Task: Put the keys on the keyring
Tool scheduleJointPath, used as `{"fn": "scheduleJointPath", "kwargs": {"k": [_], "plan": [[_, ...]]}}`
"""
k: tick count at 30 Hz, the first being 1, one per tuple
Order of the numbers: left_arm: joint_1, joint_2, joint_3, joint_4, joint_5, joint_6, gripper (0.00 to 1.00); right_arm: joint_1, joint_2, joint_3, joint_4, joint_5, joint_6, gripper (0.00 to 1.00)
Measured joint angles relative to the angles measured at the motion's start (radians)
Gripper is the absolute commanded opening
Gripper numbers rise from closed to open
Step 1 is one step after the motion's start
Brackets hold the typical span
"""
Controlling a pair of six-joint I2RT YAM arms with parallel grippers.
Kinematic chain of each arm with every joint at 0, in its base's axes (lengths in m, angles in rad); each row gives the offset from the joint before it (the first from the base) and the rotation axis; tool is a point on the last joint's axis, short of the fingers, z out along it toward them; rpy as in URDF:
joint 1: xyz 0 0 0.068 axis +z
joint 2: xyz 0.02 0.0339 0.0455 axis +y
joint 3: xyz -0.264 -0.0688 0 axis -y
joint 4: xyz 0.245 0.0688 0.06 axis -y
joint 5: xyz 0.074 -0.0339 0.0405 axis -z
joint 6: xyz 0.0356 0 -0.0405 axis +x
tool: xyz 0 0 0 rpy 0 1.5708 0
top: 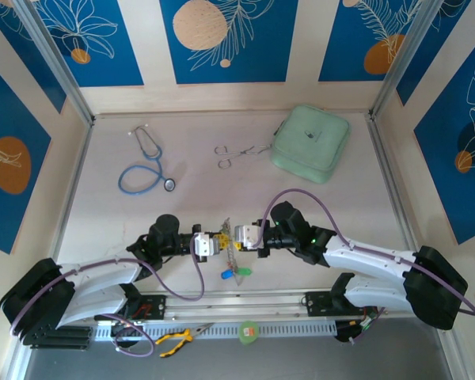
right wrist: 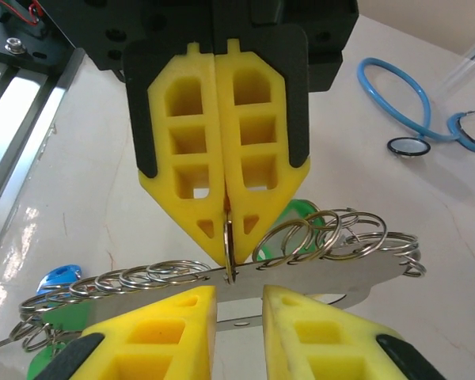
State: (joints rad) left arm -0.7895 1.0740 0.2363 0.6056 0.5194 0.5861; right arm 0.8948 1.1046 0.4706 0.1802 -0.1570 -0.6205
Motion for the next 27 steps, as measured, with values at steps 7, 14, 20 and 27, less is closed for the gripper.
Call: {"fn": "scheduleJointPath", "kwargs": {"k": [7,14,20,27], "plan": [[-0.002,0.0,0.0,0.0,0.0,0.0,0.0,0.002,0.044,0.0,0.024,-0.016,0.0,0.19],[-0.002,0.0,0.0,-0.003,0.0,0.0,0.0,0.005,0.061,0.001,0.045,-0.027,0.0,0.18],[-0.003,0.0,0.0,-0.004,0.0,0.001,0.0,0.005,0.061,0.001,0.045,-0.03,0.001,0.19],[-0.003,0.0,0.0,-0.009,-0.004,0.018,0.0,0.006,0.048,0.0,0.052,-0.014,0.0,0.2]]}}
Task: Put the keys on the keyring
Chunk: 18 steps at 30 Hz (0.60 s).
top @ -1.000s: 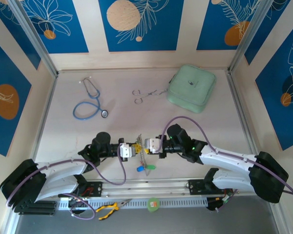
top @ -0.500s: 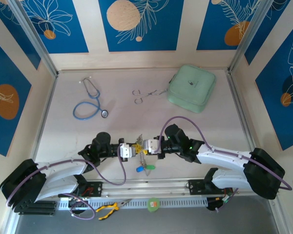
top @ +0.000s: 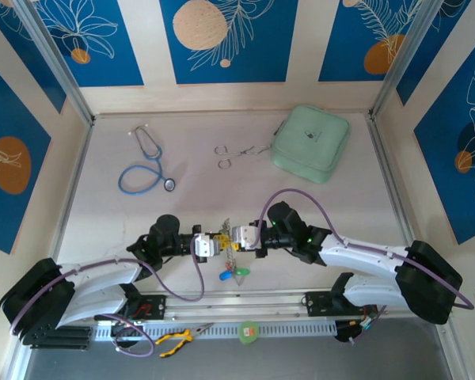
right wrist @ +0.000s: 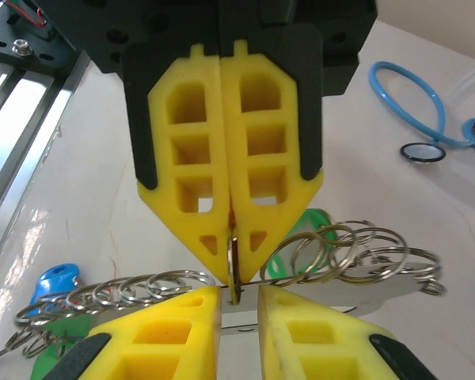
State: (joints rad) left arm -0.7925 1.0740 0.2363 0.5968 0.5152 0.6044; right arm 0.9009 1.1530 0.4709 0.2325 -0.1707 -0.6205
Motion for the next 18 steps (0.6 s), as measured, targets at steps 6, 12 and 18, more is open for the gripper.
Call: {"fn": "scheduleJointPath", "kwargs": {"k": [6,12,18], "plan": [[0.0,0.0,0.0,-0.002,0.0,0.001,0.0,0.001,-0.018,0.0,0.0,0.007,0.0,0.2],[-0.001,0.0,0.0,-0.003,0.0,0.001,0.0,0.003,-0.016,0.0,0.0,0.006,0.0,0.17],[-0.001,0.0,0.0,-0.011,-0.009,0.0,0.0,0.006,0.011,0.0,0.018,-0.002,0.001,0.14]]}}
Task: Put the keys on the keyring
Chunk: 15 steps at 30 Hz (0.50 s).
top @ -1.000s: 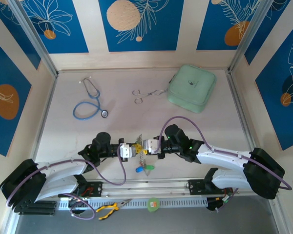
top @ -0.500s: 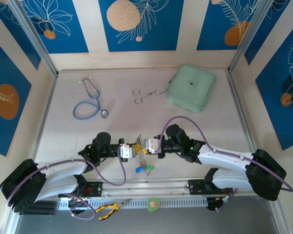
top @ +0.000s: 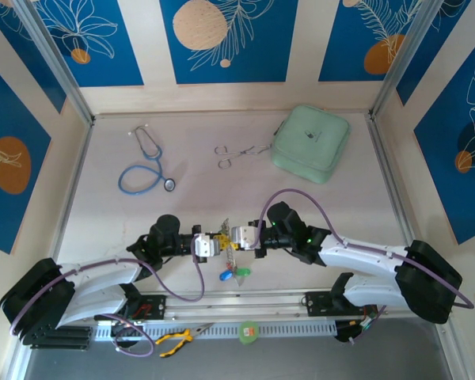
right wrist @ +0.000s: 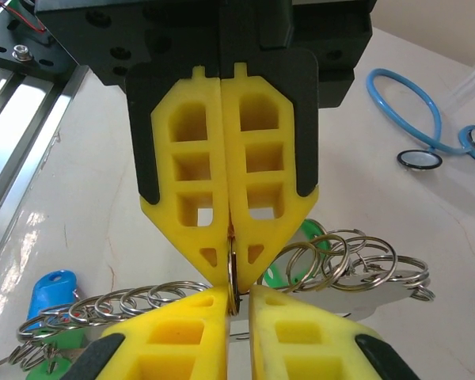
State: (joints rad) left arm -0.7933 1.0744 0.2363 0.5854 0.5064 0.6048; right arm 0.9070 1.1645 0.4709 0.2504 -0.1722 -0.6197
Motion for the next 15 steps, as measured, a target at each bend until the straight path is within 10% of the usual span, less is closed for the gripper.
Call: {"fn": "scheduleJointPath", "kwargs": {"k": [15], "plan": [[-0.004,-0.04,0.011,-0.072,-0.044,-0.011,0.2,0.001,0.01,0.032,-0.08,0.032,-0.019,0.0]]}}
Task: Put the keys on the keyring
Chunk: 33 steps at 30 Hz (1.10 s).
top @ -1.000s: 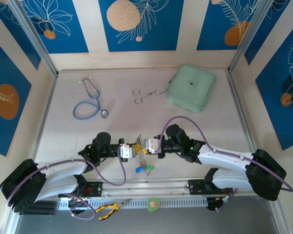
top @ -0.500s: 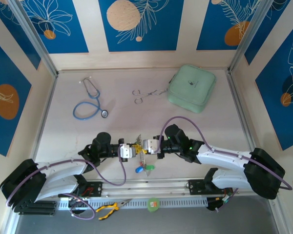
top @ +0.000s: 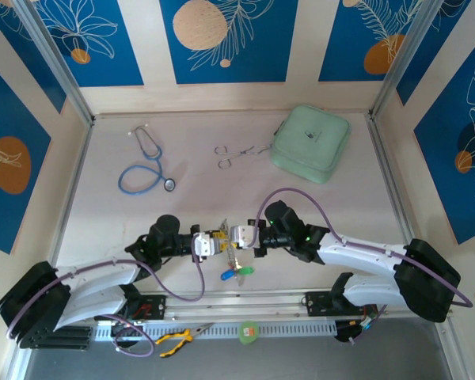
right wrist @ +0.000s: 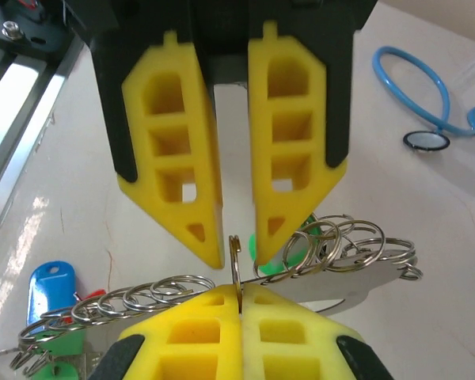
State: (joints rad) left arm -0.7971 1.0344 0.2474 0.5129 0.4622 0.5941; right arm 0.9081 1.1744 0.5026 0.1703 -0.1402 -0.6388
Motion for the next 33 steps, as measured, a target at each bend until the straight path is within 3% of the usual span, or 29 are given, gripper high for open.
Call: {"fn": "scheduleJointPath", "kwargs": {"k": [15,25,31,33], "plan": [[-0.006,0.009,0.058,-0.134,-0.025,0.018,0.24,0.03,0.01,0.094,-0.136,0.05,-0.04,0.0],[-0.006,0.017,0.063,-0.165,-0.041,0.018,0.14,0.065,0.072,0.175,-0.247,0.111,-0.094,0.0],[-0.006,0.032,0.074,-0.184,-0.05,0.026,0.01,0.068,0.073,0.183,-0.27,0.11,-0.093,0.01],[-0.006,0.033,0.075,-0.183,-0.052,0.026,0.0,0.064,0.071,0.182,-0.269,0.107,-0.079,0.24]]}}
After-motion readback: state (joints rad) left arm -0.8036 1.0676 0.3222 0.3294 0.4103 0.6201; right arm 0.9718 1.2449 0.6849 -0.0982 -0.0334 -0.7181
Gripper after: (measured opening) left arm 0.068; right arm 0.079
